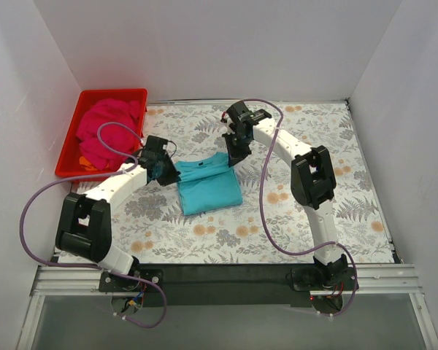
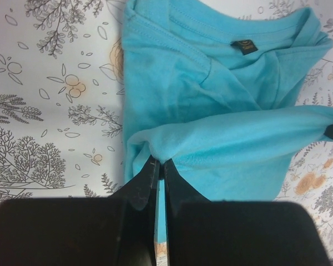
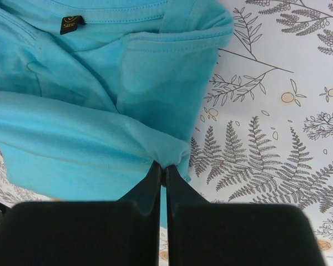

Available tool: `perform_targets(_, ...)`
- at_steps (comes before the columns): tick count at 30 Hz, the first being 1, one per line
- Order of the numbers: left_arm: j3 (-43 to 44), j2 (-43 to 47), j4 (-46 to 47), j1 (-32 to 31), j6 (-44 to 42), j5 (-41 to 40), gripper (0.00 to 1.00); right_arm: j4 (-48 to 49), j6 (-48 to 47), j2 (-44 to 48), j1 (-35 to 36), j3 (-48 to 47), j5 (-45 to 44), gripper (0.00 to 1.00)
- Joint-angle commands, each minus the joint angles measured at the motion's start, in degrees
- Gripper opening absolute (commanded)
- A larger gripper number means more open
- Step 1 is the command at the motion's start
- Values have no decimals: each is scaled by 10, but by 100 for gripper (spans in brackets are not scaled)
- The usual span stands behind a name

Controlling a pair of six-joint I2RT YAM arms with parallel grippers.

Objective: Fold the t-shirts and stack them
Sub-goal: Fold the tshirt

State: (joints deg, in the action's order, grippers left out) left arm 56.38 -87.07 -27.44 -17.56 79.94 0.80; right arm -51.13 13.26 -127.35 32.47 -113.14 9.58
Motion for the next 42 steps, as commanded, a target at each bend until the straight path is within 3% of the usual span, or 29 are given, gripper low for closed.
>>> perform_targets(1,-23,13,2,9,7,-42,0,18,-13,5,-9,-20,-4,1)
perform_targets(7,-36,2,13,10,19,-67,0,46,-13,-4,-9,-9,3,3)
perform_targets(9,-45,7,25,10,24,-70,0,58,-14,-3,-9,-8,2,15)
perform_targets(10,-50,9,29,10,26,-70,0,62,-15,-1,-9,-6,-3,27)
perform_targets(14,-44,-6,42,11,21,-75,2,93,-10,25,-9,9,-12,43)
perform_targets(21,-42,35,45,11,36,-108,27,214,-29,137,-10,150,5,49)
perform_targets(25,-69,108,42,11,35,-119,62,260,-56,168,-10,206,73,48)
perform_targets(27,-77,130,47,10,22,-90,67,289,-65,175,-10,225,99,48)
perform_targets(30,-82,140,61,9,-5,-42,65,299,-82,158,-10,228,149,46)
perform_targets(34,-84,101,87,5,-19,61,48,308,-91,122,-10,208,205,41)
perform_targets(36,-82,63,106,4,-19,69,36,312,-95,96,-10,185,218,39)
perform_targets(39,-72,10,136,7,-14,53,25,312,-97,55,-10,145,228,37)
perform_targets(42,-38,-48,149,22,-10,47,23,312,-90,15,-14,107,227,37)
